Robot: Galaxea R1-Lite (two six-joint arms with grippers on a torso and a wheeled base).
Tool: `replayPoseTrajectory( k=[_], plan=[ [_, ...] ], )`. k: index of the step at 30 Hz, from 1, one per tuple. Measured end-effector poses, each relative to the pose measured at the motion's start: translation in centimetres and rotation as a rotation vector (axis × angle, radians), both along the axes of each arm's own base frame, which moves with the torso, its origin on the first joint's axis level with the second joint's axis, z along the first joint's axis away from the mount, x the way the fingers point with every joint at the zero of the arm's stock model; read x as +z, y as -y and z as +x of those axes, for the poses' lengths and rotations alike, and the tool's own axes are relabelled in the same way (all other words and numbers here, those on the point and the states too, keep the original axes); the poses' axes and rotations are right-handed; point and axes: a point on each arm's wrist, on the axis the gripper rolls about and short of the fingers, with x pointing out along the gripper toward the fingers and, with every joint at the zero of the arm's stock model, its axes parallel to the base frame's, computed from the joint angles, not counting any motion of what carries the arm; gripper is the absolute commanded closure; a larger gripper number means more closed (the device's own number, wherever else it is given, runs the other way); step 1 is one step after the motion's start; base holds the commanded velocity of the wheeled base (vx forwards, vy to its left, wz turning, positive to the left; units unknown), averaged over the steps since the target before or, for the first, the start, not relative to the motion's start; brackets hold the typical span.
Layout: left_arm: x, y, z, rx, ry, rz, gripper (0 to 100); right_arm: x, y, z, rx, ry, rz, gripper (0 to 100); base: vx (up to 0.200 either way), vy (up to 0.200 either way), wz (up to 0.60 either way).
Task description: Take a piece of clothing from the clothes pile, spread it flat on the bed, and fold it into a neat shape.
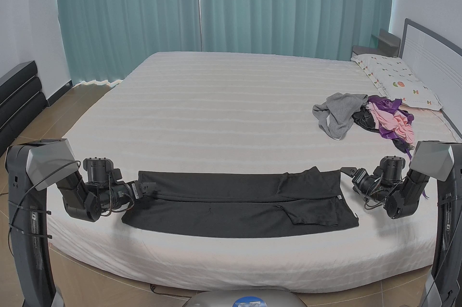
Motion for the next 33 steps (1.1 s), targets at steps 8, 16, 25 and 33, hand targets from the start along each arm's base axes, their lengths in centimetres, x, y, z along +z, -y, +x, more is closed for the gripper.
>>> replayPoseTrajectory(
  k=[8,16,25,33],
  plan=[
    [0.8,0.1,-0.5,-0.004,0.003,-0.011,0,0.0,0.0,0.0,0.0,0.0,-0.001,0,0.0,0.0,0.0],
    [0.3,0.1,-0.2,-0.011,0.0,-0.008,0,0.0,0.0,0.0,0.003,0.0,-0.006,0,0.0,0.0,0.0],
    [-0.6,0.1,0.0,-0.013,-0.011,-0.006,100,-0.1,-0.1,0.0,0.008,0.0,-0.012,0,0.0,0.0,0.0],
    [-1.0,0.3,-0.2,-0.015,-0.021,-0.004,100,-0.1,-0.2,0.0,0.009,0.0,-0.012,0,0.0,0.0,0.0]
  ],
)
